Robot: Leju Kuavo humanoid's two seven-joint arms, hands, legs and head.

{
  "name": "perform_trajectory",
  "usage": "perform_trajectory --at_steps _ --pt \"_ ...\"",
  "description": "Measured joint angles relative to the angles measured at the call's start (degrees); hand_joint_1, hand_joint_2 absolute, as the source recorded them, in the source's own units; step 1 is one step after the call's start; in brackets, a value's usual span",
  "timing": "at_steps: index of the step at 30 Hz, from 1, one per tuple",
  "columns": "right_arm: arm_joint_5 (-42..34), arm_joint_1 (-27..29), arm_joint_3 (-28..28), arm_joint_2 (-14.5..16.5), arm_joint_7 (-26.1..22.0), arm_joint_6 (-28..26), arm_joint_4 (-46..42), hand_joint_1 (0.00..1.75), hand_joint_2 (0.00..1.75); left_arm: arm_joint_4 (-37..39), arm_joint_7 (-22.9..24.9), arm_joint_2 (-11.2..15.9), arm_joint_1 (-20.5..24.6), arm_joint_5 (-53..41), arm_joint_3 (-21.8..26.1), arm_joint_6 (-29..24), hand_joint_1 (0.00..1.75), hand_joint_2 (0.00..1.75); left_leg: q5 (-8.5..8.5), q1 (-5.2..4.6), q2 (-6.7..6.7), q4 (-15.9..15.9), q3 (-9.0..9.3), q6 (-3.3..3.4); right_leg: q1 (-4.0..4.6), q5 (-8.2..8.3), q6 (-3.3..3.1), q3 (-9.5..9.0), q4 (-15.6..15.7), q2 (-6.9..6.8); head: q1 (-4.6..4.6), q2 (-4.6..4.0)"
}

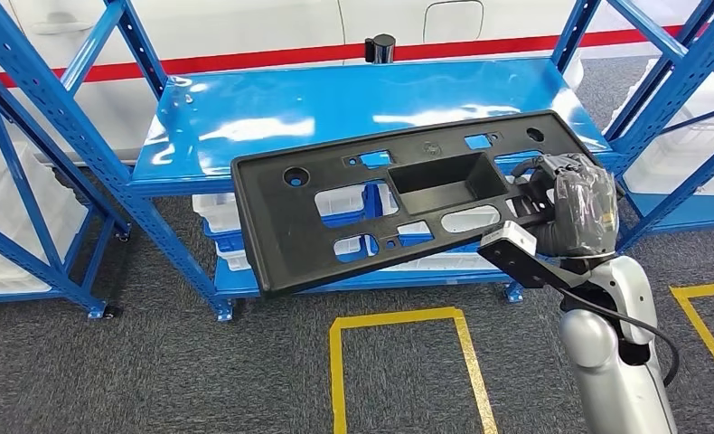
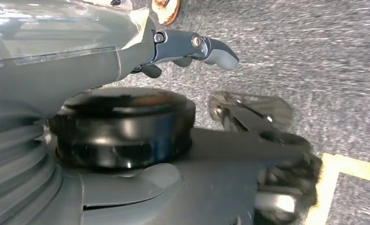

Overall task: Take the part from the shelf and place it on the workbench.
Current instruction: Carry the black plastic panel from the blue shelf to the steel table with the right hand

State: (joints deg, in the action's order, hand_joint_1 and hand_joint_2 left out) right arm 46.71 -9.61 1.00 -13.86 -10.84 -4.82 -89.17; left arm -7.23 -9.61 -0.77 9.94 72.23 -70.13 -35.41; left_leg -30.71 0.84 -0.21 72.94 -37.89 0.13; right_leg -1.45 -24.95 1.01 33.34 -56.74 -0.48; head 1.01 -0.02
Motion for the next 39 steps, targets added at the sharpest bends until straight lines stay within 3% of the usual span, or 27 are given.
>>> perform_trajectory --at_steps 1,3,5,7,8,9,11,12,13,14,15,17,19,20,22,23,25,27,28,29,30,32,34,35,37,39 --pt "0.1 -0.4 -0.1 -0.1 0.0 0.3 -0.2 1.75 1.75 0.0 -0.3 0.0 0.2 0.3 0.0 0.0 0.0 1.75 1.2 0.16 0.01 -3.5 2.96 0.03 -0.05 0.5 0.28 0.59 -0.1 0.09 -0.01 0.0" --pt "0.1 -1.9 -0.2 -0.2 0.0 1.0 -0.2 1.75 1.75 0.0 -1.1 0.0 0.6 0.9 0.0 0.0 0.0 1.75 1.09 0.04 -0.03 -11.9 8.75 0.28 0.04 1.47 1.12 1.45 -0.4 0.23 0.06 0.0" --pt "0.1 -4.6 0.3 -0.1 -0.1 1.7 0.5 1.75 1.75 0.0 -1.8 0.0 0.9 1.9 0.0 0.0 0.0 1.75 0.27 -0.59 -0.05 -16.0 10.71 0.94 -0.12 2.61 2.16 2.03 -0.3 0.23 0.15 0.0" --pt "0.2 -7.6 1.2 0.3 -0.4 2.2 2.5 1.75 1.75 0.0 -2.4 0.0 0.8 3.0 0.1 0.0 0.0 1.75 1.4 -1.02 0.15 -16.5 9.68 2.06 -0.4 3.14 2.94 2.73 -0.2 0.22 0.13 0.0" --pt "0.3 -9.1 1.7 0.6 -0.5 2.3 3.9 1.75 1.75 0.0 -2.6 0.1 0.7 3.5 0.1 -0.1 0.0 1.75 2.19 -1.1 0.25 -16.7 9.08 2.69 -0.46 2.19 2.88 3.38 -1.0 0.22 0.19 0.0" --pt "0.3 -10.8 2.3 0.9 -0.7 2.3 5.5 1.75 1.75 0.0 -2.9 0.1 0.6 4.0 0.2 -0.2 0.0 1.75 3.07 -1.1 0.37 -16.9 8.32 3.2 -0.44 0.25 2.53 4.37 -2.9 0.22 0.29 0.0" --pt "0.2 -14.4 3.6 1.9 -1.1 2.2 9.0 1.75 1.75 0.0 -3.3 0.3 0.3 4.9 0.6 -0.4 0.0 1.75 4.73 -1.23 0.58 -16.8 6.48 3.78 -0.38 -5.0 1.7 6.73 -10.1 0.24 0.51 0.0" --pt "0.2 -16.1 4.3 2.6 -1.4 2.0 10.9 1.75 1.75 0.0 -3.4 0.3 0.1 5.4 0.8 -0.5 0.0 1.75 5.56 -1.31 0.68 -16.8 5.4 3.84 -0.32 -6.76 1.7 7.56 -14.0 0.25 0.54 0.0" --pt "0.2 -17.4 4.9 3.2 -1.5 1.9 12.7 1.75 1.75 0.0 -3.6 0.3 -0.2 5.8 1.0 -0.5 0.0 1.75 6.36 -1.36 0.75 -16.7 4.34 3.84 -0.27 -7.34 2.04 7.69 -16.8 0.26 0.54 0.0" --pt "0.3 -18.4 5.5 3.7 -1.6 1.7 14.3 1.75 1.75 0.0 -3.6 0.4 -0.4 6.1 1.2 -0.6 0.0 1.75 7.11 -1.38 0.75 -16.7 3.33 3.77 -0.26 -6.78 2.62 6.94 -17.8 0.26 0.54 0.0" --pt "0.4 -19.4 6.0 4.3 -1.6 1.5 15.8 1.75 1.75 0.0 -3.6 0.4 -0.7 6.4 1.4 -0.8 0.0 1.75 7.81 -1.37 0.72 -16.6 2.37 3.62 -0.29 -5.61 3.24 5.34 -16.8 0.26 0.56 0.0" --pt "0.5 -21.9 7.3 5.6 -1.7 1.1 19.0 1.75 1.75 0.0 -3.4 0.6 -1.0 6.8 1.8 -1.1 0.0 1.75 9.04 -1.4 0.69 -16.1 0.59 3.08 -0.3 -4.0 3.87 -0.36 -9.7 0.26 0.59 0.0" --pt "0.5 -24.0 8.2 6.8 -1.7 0.3 21.4 1.75 1.75 0.0 -3.1 0.7 -1.2 7.0 2.1 -1.4 0.0 1.75 10.19 -1.57 0.66 -15.6 -0.68 2.46 0.0 -5.06 3.25 -5.21 -2.1 0.33 0.51 0.01" --pt "0.5 -24.5 8.5 7.0 -1.7 -0.1 22.2 1.75 1.75 0.1 -2.9 0.9 -1.3 7.1 2.2 -1.6 0.0 1.75 10.75 -1.62 0.58 -15.5 -1.02 2.19 0.23 -5.71 2.78 -6.22 -0.2 0.35 0.48 0.02" --pt "0.2 -24.6 8.7 7.3 -1.5 -0.8 23.4 1.75 1.75 0.2 -2.7 1.1 -1.6 7.2 2.2 -1.8 0.0 1.75 11.31 -1.37 0.35 -15.4 -1.46 1.6 0.07 -5.44 1.76 -5.72 0.1 0.24 0.45 0.01" --pt "0.0 -24.6 8.7 7.3 -1.5 -0.9 23.8 1.75 1.75 0.2 -2.6 1.3 -1.8 7.2 2.2 -1.9 0.0 1.75 10.33 -1.2 0.27 -14.8 -1.89 1.25 -0.08 -4.94 1.09 -5.41 0.1 0.16 0.44 0.01" --pt "-0.5 -24.6 8.6 7.4 -1.5 -1.3 24.1 1.75 1.75 0.3 -2.8 1.4 -2.0 7.3 2.2 -1.9 0.0 1.75 5.39 -0.85 0.18 -10.3 -3.42 0.59 -0.32 -3.65 -0.12 -4.41 0.1 0.03 0.37 0.0" --pt "-0.9 -24.5 8.5 7.3 -1.5 -1.4 24.2 1.75 1.75 0.3 -3.0 1.5 -1.9 7.4 2.3 -1.9 0.0 1.75 0.16 -0.65 0.16 -2.3 -5.17 0.12 -0.17 -2.36 -0.58 -2.96 0.0 0.0 0.35 0.0" --pt "-1.1 -24.3 8.4 7.3 -1.5 -1.4 24.2 1.75 1.75 0.3 -3.1 1.5 -1.9 7.4 2.3 -1.9 0.0 1.75 -0.81 -0.54 0.16 0.9 -5.45 -0.04 -0.12 -1.79 -0.51 -2.23 0.0 0.0 0.35 0.0" --pt "-1.1 -24.1 8.3 7.3 -1.5 -1.4 24.2 1.75 1.75 0.3 -3.2 1.5 -1.9 7.5 2.4 -1.9 0.0 1.75 -0.51 -0.42 0.16 2.3 -4.93 -0.13 -0.1 -1.28 -0.4 -1.54 -0.1 0.02 0.34 0.0" --pt "-1.2 -23.9 8.2 7.2 -1.5 -1.4 24.2 1.75 1.75 0.3 -3.2 1.5 -1.9 7.5 2.4 -1.9 0.0 1.75 0.65 -0.3 0.17 1.6 -3.45 -0.14 -0.1 -0.84 -0.21 -0.91 -0.2 0.04 0.34 0.0" --pt "-1.5 -23.8 7.7 7.0 -1.4 -1.4 24.2 1.75 1.75 0.3 -3.4 1.5 -1.9 7.6 2.5 -1.9 0.0 1.75 2.66 -0.12 0.08 -5.2 2.09 0.06 -0.13 -0.16 0.34 0.23 -0.6 0.09 0.32 0.0" --pt "-2.3 -23.7 7.2 6.7 -1.6 -1.4 24.1 1.75 1.75 0.3 -4.0 1.6 -1.9 7.9 2.5 -1.8 0.0 1.75 2.49 -0.33 -0.19 -12.3 6.82 0.41 -0.04 0.52 1.18 1.05 -1.0 0.02 0.38 0.0" --pt "-3.0 -23.7 6.9 6.5 -1.9 -1.3 24.1 1.75 1.75 0.3 -4.3 1.6 -1.9 8.0 2.6 -1.7 0.0 1.75 2.05 -0.56 -0.3 -14.1 7.75 0.6 -0.05 0.95 1.63 1.36 -1.0 -0.04 0.36 0.0" --pt "-4.8 -23.2 6.2 5.9 -2.9 -1.0 24.1 1.75 1.75 0.4 -4.8 1.7 -2.0 8.3 2.6 -1.5 0.0 1.75 2.42 -0.85 -0.31 -15.0 7.5 1.27 -0.07 1.69 2.57 1.9 -0.9 -0.16 0.33 0.0" --pt "-6.7 -22.3 5.3 5.0 -4.0 -0.8 24.1 1.75 1.75 0.4 -5.0 1.8 -2.0 8.5 2.7 -1.4 0.0 1.75 3.47 -0.82 -0.18 -15.7 6.66 2.41 -0.08 0.04 2.71 3.16 -2.6 -0.09 0.42 0.0"
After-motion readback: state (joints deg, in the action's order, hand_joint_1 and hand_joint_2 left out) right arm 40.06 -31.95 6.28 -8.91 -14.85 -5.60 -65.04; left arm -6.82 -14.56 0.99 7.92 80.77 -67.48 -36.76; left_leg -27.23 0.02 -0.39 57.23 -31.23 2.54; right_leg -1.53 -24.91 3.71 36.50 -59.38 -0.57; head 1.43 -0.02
